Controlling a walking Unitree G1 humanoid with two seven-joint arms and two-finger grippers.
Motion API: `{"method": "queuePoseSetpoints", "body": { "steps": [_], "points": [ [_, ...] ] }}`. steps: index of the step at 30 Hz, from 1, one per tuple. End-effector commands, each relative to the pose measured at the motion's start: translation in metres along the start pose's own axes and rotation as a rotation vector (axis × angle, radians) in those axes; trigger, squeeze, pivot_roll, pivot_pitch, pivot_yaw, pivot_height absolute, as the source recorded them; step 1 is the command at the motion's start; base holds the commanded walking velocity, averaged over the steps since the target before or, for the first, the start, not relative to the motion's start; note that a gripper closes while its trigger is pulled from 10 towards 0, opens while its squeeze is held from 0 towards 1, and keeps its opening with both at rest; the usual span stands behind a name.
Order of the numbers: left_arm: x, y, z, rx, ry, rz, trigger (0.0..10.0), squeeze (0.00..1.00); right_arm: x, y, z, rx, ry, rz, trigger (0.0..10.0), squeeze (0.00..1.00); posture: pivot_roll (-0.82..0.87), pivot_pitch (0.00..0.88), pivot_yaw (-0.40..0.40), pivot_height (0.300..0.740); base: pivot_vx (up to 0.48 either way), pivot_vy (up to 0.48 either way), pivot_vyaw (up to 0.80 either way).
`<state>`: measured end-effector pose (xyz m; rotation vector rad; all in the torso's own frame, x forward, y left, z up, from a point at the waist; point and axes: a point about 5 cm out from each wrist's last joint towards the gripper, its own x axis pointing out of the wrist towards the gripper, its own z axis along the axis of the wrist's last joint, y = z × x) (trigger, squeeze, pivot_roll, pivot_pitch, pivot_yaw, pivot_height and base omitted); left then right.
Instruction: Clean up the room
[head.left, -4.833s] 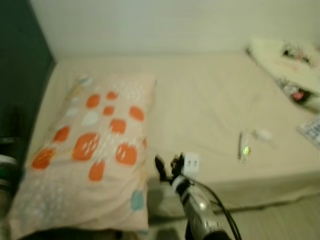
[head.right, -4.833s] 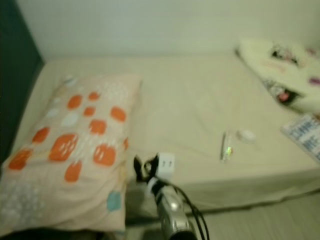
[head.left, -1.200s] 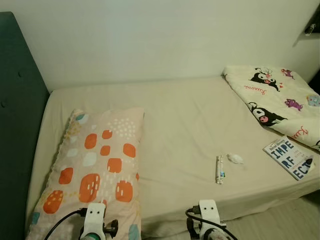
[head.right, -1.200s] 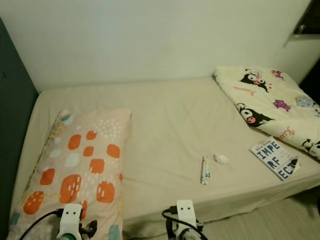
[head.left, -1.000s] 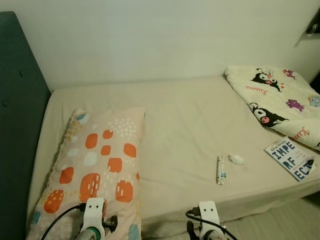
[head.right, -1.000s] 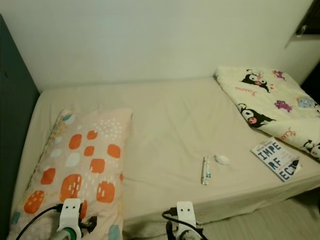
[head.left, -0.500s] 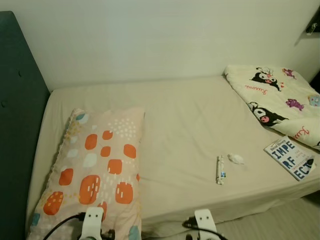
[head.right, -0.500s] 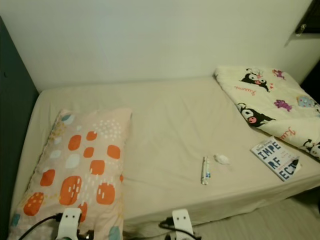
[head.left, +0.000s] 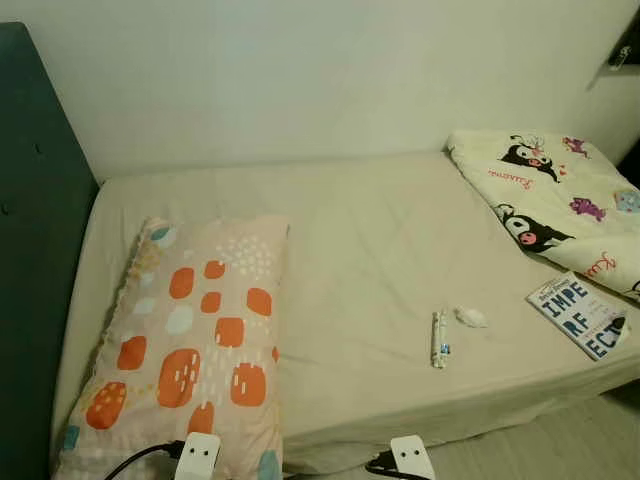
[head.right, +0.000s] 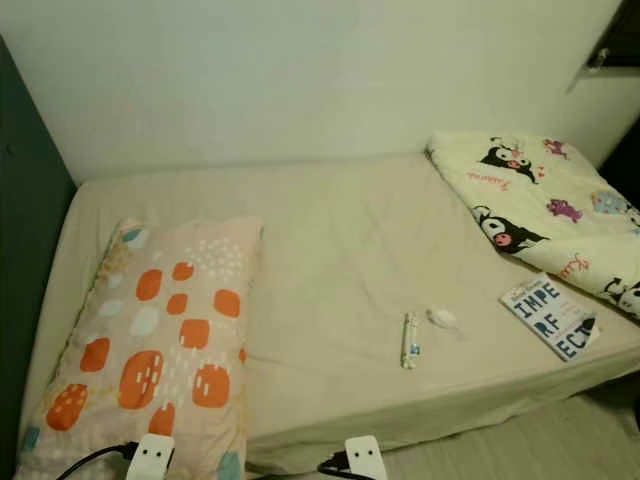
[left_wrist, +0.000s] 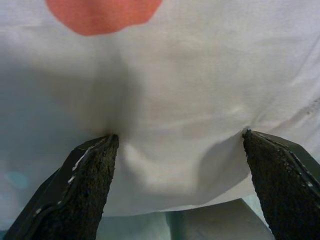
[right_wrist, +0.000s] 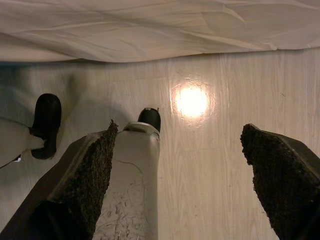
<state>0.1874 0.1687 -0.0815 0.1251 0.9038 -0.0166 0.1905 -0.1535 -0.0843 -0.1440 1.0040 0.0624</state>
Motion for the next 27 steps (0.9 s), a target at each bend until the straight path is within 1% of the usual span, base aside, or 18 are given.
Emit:
{"method": "queuePoseSetpoints", "body": {
  "steps": [1,8,11,14,16,22,24,27],
  "points": [
    [-0.001,0.003,-0.007,0.005,0.016,0.019,10.0,0.0,-0.001,-0.003,-0.007,0.001,0.017,-0.006,10.0,0.0,0.05,0.0,-0.005,0.74,0.0,0.0,0.0],
    [-0.002,0.003,-0.008,0.018,0.007,0.031,10.0,0.0,-0.001,-0.004,-0.01,-0.012,0.019,-0.005,10.0,0.0,0.05,0.0,-0.012,0.74,0.0,0.0,0.0],
    [-0.003,0.005,-0.009,-0.006,0.0,0.051,10.0,0.0,-0.001,-0.003,-0.01,-0.02,0.012,-0.001,10.0,0.0,0.06,0.0,-0.015,0.74,0.0,0.0,0.0],
    [-0.003,0.011,-0.005,-0.063,-0.027,0.087,10.0,0.0,-0.001,-0.003,-0.007,-0.007,-0.007,0.008,10.0,0.0,0.06,0.0,-0.013,0.74,0.0,0.0,0.0],
    [-0.002,0.013,-0.003,-0.069,-0.034,0.092,10.0,0.0,-0.001,-0.003,-0.005,-0.004,-0.01,0.008,10.0,0.0,0.06,0.0,-0.013,0.74,0.0,0.0,0.0],
    [-0.002,0.013,0.0,-0.057,-0.043,0.082,10.0,0.0,-0.001,-0.003,-0.004,-0.002,-0.011,0.008,10.0,0.0,0.06,0.0,-0.01,0.74,0.0,0.0,0.0],
    [-0.001,0.012,0.001,-0.039,-0.044,0.078,10.0,0.0,-0.001,-0.003,-0.003,0.0,-0.012,0.007,10.0,0.0,0.06,0.0,-0.009,0.74,0.0,0.0,0.0],
    [-0.001,0.009,-0.002,-0.012,-0.019,0.075,10.0,0.0,-0.001,-0.003,-0.004,-0.01,-0.008,0.004,10.0,0.0,0.06,0.0,-0.008,0.74,0.0,0.0,0.0]
  ]
}}
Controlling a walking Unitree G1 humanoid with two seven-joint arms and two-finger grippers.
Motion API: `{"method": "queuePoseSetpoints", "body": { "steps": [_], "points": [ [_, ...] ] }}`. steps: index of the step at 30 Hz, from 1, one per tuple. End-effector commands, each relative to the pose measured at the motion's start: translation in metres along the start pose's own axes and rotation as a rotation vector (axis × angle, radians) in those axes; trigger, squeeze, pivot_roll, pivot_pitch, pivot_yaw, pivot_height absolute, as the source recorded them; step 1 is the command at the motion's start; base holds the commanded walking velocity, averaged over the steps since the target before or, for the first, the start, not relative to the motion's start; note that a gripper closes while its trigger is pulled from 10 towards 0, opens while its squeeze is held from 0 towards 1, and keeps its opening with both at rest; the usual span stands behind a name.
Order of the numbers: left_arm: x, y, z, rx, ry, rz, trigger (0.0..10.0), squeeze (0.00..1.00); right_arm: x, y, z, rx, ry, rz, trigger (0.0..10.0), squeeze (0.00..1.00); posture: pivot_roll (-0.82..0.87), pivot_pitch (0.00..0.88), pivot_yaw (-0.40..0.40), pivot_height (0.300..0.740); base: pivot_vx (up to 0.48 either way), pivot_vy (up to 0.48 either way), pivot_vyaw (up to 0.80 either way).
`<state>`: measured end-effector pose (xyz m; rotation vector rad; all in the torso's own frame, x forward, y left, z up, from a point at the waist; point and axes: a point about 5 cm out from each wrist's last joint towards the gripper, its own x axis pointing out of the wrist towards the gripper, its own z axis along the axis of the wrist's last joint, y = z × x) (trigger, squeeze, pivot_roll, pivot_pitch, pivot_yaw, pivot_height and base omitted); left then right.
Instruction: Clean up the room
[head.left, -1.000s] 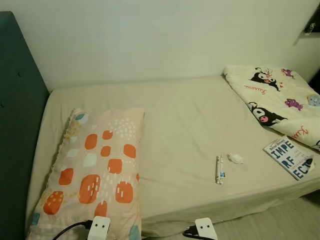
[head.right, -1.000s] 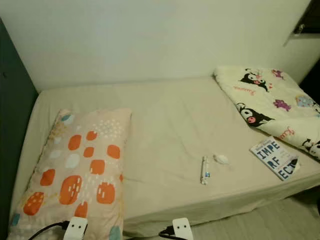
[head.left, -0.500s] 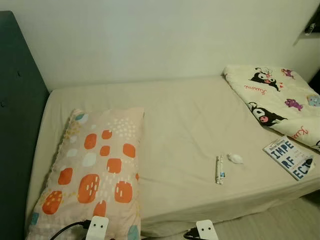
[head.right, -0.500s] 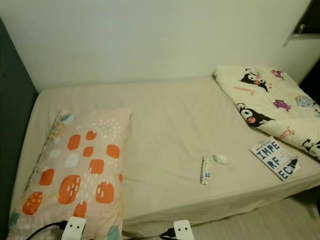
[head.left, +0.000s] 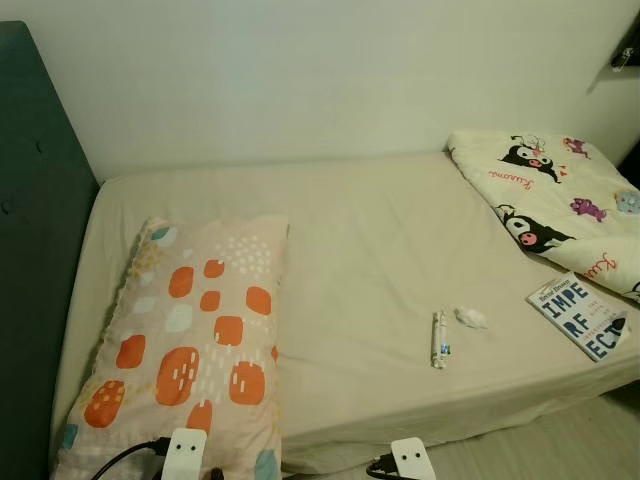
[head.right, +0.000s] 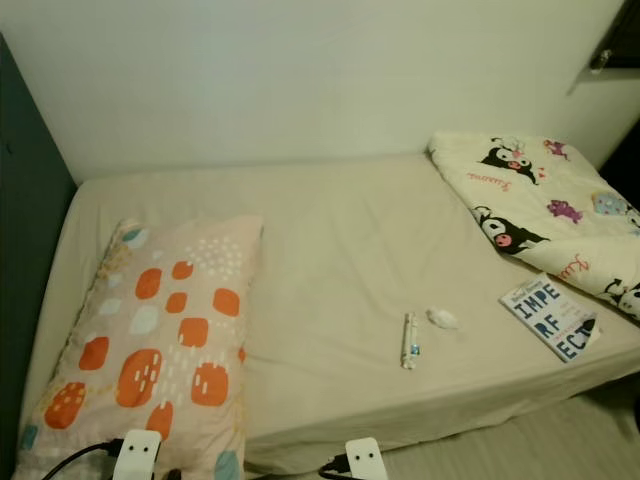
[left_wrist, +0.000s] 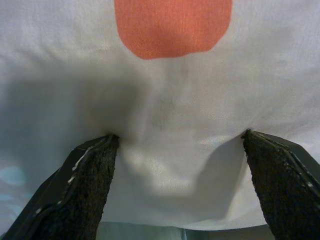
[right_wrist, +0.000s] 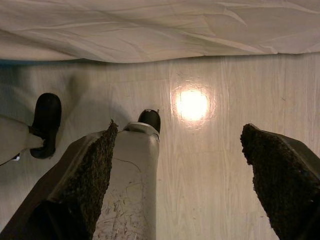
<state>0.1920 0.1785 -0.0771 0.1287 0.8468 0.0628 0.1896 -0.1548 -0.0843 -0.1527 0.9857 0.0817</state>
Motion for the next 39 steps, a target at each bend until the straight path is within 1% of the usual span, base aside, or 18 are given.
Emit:
{"method": "queuePoseSetpoints", "body": {
  "steps": [1,7,16,39],
  "points": [
    [-0.0011,-0.001,-0.0066,0.02,0.032,0.001,10.0,0.0,-0.0004,-0.002,-0.0032,0.006,0.011,-0.007,10.0,0.0,0.06,0.0,-0.008,0.74,0.0,0.0,0.0],
    [-0.0014,-0.0035,-0.0077,0.026,0.034,-0.01,10.0,0.0,-0.0007,-0.0017,-0.0048,-0.021,0.012,0.0,10.0,0.0,0.06,0.0,-0.011,0.74,0.0,0.0,0.0],
    [-0.0019,-0.004,-0.0089,0.014,0.035,-0.017,10.0,0.0,-0.0009,-0.0038,-0.006,-0.021,0.011,-0.003,10.0,0.0,0.06,0.0,-0.006,0.74,0.0,0.0,0.0],
    [-0.0018,-0.0034,-0.009,0.028,0.036,-0.01,10.0,0.0,-0.0013,-0.003,-0.0088,-0.037,0.021,0.001,10.0,0.0,0.06,0.0,-0.003,0.74,0.0,0.0,0.0]
  ]
}}
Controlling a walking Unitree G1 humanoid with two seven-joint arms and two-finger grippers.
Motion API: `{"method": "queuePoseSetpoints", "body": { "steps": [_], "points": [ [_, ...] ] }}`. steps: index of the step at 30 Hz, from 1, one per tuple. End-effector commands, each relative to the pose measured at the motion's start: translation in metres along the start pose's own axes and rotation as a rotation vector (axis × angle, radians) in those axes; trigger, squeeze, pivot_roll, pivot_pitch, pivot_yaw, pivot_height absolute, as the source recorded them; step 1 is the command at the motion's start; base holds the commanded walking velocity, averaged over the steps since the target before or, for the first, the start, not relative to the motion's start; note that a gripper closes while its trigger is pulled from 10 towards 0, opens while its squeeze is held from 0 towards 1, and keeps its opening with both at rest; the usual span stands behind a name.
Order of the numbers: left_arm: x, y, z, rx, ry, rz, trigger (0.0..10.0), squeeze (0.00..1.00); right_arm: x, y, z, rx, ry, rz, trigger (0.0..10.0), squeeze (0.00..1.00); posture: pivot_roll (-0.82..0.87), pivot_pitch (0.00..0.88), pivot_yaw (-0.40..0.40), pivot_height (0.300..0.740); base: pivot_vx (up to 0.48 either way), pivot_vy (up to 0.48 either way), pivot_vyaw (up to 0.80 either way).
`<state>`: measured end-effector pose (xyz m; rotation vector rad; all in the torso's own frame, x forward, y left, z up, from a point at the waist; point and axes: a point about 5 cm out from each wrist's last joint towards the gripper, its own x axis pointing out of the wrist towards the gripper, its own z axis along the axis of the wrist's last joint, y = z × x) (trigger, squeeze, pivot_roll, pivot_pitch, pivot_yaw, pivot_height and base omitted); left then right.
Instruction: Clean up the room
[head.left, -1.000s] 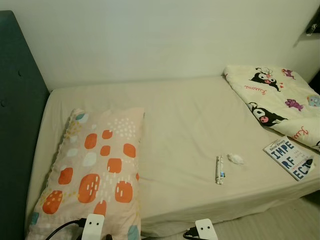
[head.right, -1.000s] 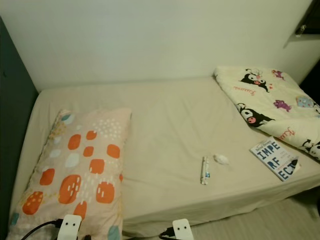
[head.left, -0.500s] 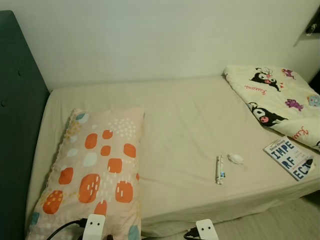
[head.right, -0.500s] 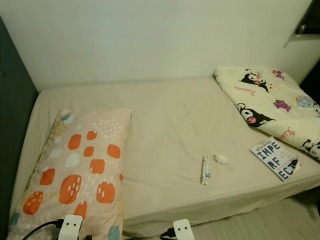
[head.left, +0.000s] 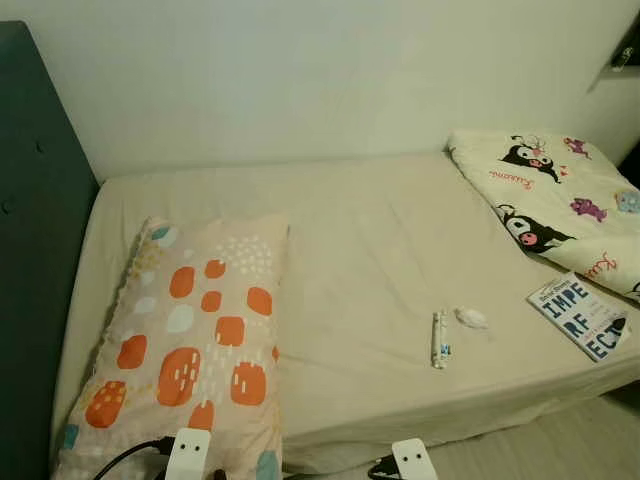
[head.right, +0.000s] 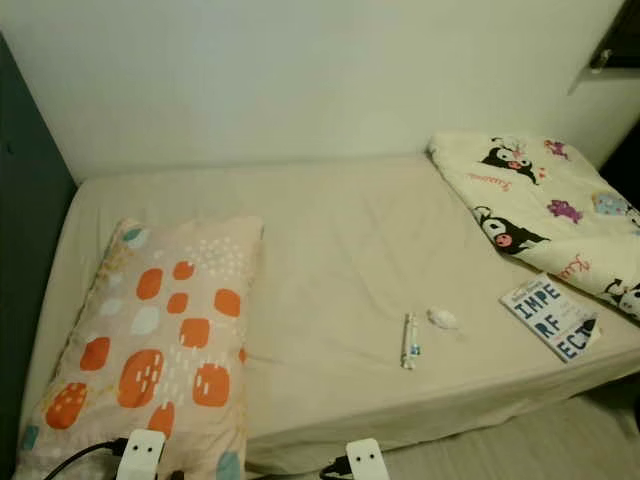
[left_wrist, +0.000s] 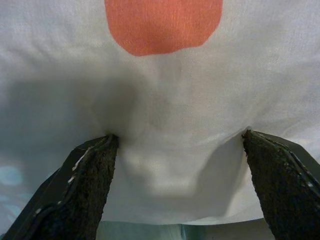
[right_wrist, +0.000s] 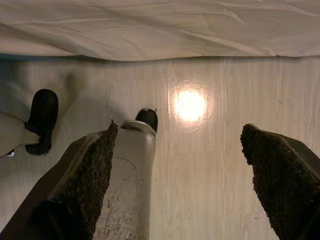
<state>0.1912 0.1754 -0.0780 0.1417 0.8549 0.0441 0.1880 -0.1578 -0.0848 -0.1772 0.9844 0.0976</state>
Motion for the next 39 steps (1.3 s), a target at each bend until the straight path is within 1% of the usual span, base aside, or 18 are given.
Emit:
{"method": "queuePoseSetpoints", "body": {
  "steps": [1,19,39],
  "points": [
    [-0.0016,-0.0002,-0.0081,0.008,0.03,0.002,10.0,0.0,-0.0009,-0.0001,-0.0068,-0.008,0.021,-0.001,10.0,0.0,0.06,0.0,-0.003,0.74,0.0,0.0,0.0],
    [-0.0018,-0.0028,-0.0083,0.001,0.03,-0.007,10.0,0.0,-0.0007,-0.0008,-0.005,-0.023,0.015,0.003,10.0,0.0,0.05,0.0,-0.012,0.74,0.0,0.0,0.0],
    [-0.0023,-0.0016,-0.0097,0.005,0.028,0.005,10.0,0.0,-0.001,0.0002,-0.0065,-0.027,0.015,0.006,10.0,0.0,0.06,0.0,-0.009,0.74,0.0,0.0,0.0]
  ]
}}
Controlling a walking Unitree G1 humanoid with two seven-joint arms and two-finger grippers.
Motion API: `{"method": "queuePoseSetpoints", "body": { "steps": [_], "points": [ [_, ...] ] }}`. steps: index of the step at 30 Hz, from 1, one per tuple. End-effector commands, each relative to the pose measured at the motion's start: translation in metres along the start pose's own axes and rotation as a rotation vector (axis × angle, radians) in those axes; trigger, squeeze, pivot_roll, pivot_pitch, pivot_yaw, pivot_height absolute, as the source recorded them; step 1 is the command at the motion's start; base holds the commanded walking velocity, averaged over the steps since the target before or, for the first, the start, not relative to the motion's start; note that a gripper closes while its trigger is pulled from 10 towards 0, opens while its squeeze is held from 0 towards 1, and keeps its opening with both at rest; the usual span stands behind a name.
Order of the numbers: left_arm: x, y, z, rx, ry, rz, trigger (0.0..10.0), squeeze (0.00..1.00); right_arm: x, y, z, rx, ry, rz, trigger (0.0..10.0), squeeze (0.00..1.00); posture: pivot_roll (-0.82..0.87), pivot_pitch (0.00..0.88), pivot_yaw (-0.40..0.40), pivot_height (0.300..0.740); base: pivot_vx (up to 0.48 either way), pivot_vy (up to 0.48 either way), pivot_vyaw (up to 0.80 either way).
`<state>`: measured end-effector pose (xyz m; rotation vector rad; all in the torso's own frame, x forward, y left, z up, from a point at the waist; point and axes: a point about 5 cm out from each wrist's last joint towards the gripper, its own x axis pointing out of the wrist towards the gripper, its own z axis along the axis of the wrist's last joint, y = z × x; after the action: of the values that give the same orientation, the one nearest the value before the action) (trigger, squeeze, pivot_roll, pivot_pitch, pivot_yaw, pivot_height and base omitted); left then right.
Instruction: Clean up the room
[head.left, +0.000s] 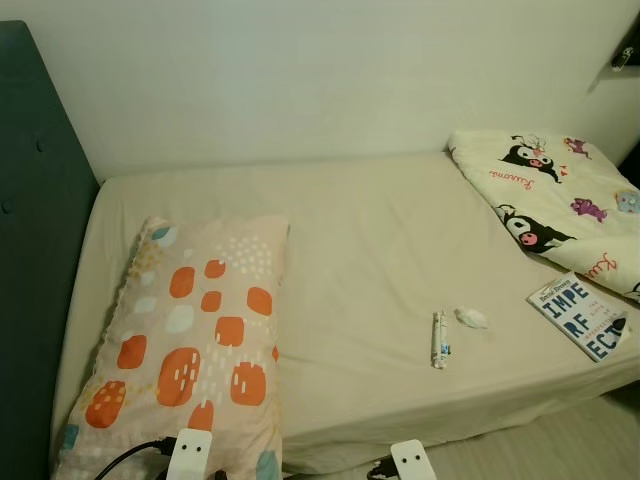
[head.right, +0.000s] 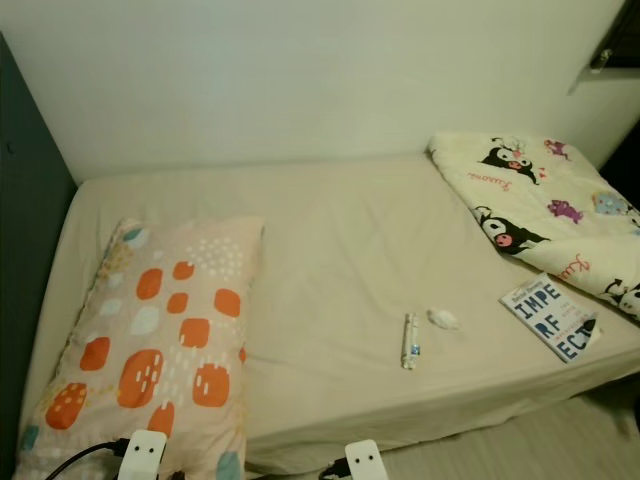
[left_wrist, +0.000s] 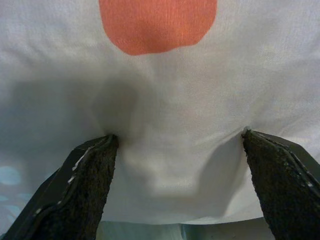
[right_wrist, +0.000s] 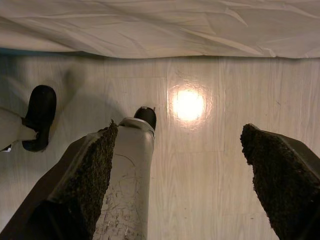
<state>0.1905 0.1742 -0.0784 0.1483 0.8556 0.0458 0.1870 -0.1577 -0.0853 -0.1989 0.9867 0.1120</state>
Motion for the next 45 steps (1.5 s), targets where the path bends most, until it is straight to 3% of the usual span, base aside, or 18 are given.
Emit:
{"method": "queuePoseSetpoints", "body": {
  "steps": [1,45],
  "points": [
    [-0.002,0.0,-0.009,0.001,0.026,0.003,10.0,0.0,-0.001,0.0,-0.005,-0.004,0.012,0.003,10.0,0.0,0.06,0.0,-0.008,0.74,0.0,0.0,0.0],
    [-0.003,0.0,-0.012,0.033,0.029,0.027,10.0,0.0,-0.001,-0.011,-0.003,-0.011,-0.003,-0.018,10.0,0.0,0.03,0.0,-0.014,0.74,0.0,0.0,0.0]
  ]
}}
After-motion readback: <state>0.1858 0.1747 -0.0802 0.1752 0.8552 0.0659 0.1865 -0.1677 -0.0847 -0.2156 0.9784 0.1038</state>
